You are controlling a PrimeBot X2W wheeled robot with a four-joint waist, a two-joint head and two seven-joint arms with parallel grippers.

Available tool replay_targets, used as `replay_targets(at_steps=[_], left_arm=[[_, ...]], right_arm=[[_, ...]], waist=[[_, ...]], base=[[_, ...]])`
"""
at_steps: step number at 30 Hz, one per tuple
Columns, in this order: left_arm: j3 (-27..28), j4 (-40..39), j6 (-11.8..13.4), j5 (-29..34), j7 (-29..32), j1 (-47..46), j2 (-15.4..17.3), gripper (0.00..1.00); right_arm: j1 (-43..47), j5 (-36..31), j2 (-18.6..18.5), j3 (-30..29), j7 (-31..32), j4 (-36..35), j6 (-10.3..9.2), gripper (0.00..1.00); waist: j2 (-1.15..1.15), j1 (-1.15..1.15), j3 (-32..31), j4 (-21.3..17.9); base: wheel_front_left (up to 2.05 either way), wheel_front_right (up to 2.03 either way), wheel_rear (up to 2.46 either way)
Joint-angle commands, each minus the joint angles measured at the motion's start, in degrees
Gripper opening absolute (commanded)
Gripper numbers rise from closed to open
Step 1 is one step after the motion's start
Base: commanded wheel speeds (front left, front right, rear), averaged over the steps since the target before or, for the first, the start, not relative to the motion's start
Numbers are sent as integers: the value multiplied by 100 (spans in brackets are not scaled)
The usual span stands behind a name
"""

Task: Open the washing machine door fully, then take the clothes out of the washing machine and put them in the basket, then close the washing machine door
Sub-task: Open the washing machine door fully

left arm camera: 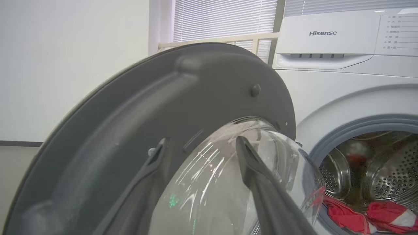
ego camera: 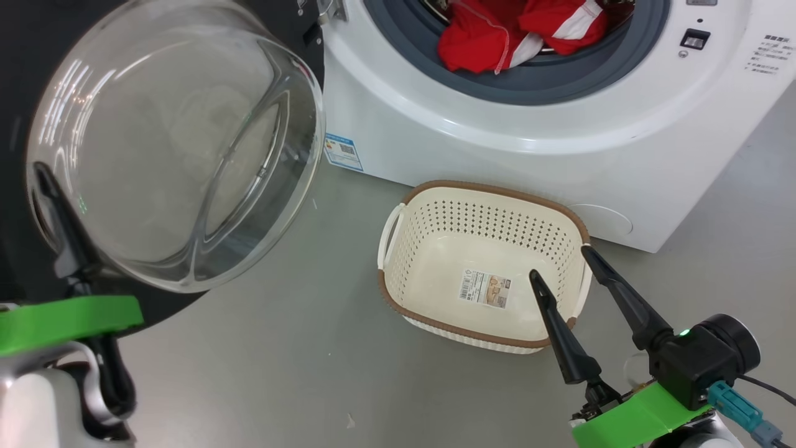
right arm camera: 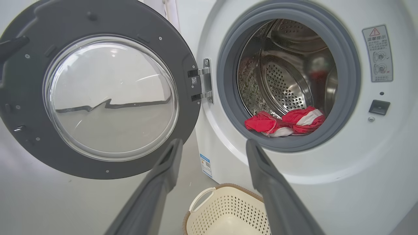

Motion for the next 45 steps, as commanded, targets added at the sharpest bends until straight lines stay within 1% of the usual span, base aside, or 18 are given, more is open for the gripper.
replay_targets(at_steps=[1, 9, 11, 19, 25, 33, 39, 45], left_arm=[[-3, -365, -20, 119, -26, 108, 123, 100], [-613, -1223, 16, 23, 31, 494, 55, 100], [-676, -1311, 19, 10, 57, 539, 52, 100], [-1015, -1794, 85, 78, 231, 795, 46, 100], [-1216, -1810, 18, 87, 375, 887, 64, 100], [-1500, -1729, -155, 94, 536, 1009, 115, 100], [-1677, -1694, -296, 95, 633, 1153, 193, 100], [-1726, -1605, -354, 143, 641, 1302, 324, 100]], right_arm=[[-182, 75, 19, 138, -63, -114, 36, 100], [-175, 174, 19, 62, -224, -35, 36, 100], [-180, 187, 19, 49, -249, -18, 36, 100], [-182, 277, 19, -58, -443, 97, 36, 100], [-177, 318, 19, -128, -579, 173, 36, 100], [-58, 398, 19, -301, -762, 309, 36, 100], [38, 396, 19, -433, -817, 321, 36, 100], [91, 299, 19, -544, -851, 250, 36, 100]], waist=[[0, 0, -38, -44], [0, 0, -118, -298], [0, 0, -129, -344], [0, 0, -190, -757], [0, 0, -236, -1094], [0, 0, -405, -1505], [0, 0, -471, -1752], [0, 0, -500, -1980]], base=[[0, 0, 0], [0, 0, 0], [0, 0, 0], [0, 0, 0], [0, 0, 0], [0, 0, 0], [0, 0, 0], [0, 0, 0]])
